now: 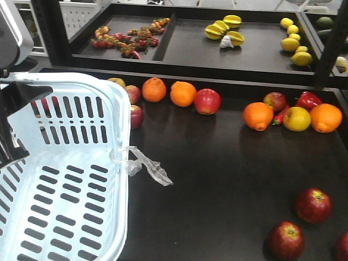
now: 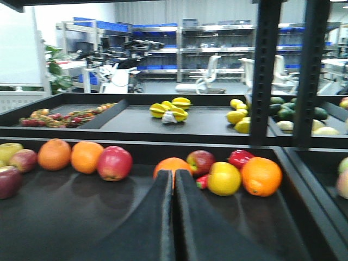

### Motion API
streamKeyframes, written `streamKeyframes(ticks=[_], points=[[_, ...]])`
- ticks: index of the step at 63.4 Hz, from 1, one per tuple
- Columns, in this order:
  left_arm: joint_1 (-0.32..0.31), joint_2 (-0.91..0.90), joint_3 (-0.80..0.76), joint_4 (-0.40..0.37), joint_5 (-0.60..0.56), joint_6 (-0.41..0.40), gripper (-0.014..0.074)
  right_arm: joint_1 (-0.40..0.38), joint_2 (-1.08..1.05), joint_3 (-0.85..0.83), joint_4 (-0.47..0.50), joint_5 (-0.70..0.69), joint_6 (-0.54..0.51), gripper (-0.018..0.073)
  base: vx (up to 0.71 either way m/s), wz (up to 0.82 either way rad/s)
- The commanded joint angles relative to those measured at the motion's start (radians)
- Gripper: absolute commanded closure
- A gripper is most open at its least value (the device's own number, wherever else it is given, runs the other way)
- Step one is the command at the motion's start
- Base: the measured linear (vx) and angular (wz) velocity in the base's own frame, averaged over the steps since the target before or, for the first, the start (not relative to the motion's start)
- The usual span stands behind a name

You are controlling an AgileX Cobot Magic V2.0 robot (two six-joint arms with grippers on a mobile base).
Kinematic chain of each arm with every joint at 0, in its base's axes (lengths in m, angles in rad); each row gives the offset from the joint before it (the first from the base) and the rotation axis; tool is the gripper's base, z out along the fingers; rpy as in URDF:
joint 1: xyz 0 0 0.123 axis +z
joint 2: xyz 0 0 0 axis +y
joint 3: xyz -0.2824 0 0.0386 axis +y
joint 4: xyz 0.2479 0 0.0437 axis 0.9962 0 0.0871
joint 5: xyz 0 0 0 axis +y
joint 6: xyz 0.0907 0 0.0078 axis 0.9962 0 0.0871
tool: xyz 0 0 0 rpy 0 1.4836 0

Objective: Pick three apples into basket with both arms
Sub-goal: 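Turn and drive the base up to the fruit table holding the basket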

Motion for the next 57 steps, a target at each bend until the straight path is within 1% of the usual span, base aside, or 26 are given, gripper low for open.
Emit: streamKeyframes(ticks=[1, 19, 57], points=[[-0.005, -0.016, -0.033, 0.029, -0.068, -0.013, 0.0603, -0.005, -0.007, 0.014, -0.005, -0.075, -0.006, 0.0568, 0.03, -0.27], [-0.005, -0.014, -0.033, 0.029, -0.068, -0.013, 0.0603, -0.005, -0.007, 0.014, -0.005, -0.075, -0.006, 0.0568, 0.02, -0.21], [-0.005, -0.015, -0.033, 0.029, -0.068, -0.013, 0.0603, -0.005, -0.007, 0.014, -0.005, -0.075, -0.006, 0.0568, 0.0, 0.0]])
